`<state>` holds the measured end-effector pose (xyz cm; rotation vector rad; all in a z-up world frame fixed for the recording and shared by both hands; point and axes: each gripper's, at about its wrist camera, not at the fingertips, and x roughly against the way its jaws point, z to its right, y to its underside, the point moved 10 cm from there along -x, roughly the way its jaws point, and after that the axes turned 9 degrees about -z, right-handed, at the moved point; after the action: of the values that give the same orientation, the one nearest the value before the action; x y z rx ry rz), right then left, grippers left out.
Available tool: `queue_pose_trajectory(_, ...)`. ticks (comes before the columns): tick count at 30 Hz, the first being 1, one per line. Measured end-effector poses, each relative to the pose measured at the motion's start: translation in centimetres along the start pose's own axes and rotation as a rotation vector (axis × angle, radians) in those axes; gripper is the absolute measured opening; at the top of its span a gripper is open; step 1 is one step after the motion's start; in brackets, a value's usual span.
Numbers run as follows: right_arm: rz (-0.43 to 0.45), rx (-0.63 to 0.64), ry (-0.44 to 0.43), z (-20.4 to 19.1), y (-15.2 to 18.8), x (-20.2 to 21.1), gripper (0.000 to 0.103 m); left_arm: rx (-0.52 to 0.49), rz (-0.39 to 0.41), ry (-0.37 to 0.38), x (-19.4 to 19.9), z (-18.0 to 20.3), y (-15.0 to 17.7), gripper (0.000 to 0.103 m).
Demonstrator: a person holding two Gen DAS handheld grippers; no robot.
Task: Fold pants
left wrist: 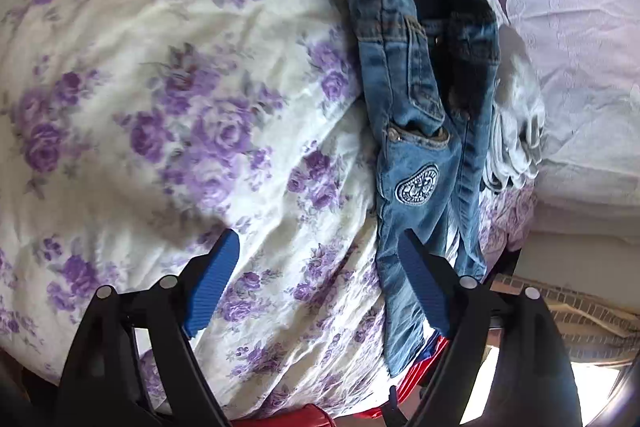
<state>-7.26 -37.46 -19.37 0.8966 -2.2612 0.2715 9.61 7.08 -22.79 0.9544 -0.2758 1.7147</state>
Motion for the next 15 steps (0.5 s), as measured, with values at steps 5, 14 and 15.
queue_pose_trajectory(5,-0.069,-0.066,-0.014,1.3,2.1,-2.2,0.076,0.001,-0.062,0.034,-1.5,0.8,0.1,0.083)
queue_pose_trajectory(14,0.011,-0.169,-0.111,2.7,0.1,-3.3,0.076,-0.017,-0.095,0.08,-2.1,1.7,1.7,0.087)
queue_pose_trajectory(15,0.018,-0.166,-0.118,2.5,-0.3,-3.5,0.076,-0.015,-0.09,0.075,-1.9,1.3,2.0,0.087)
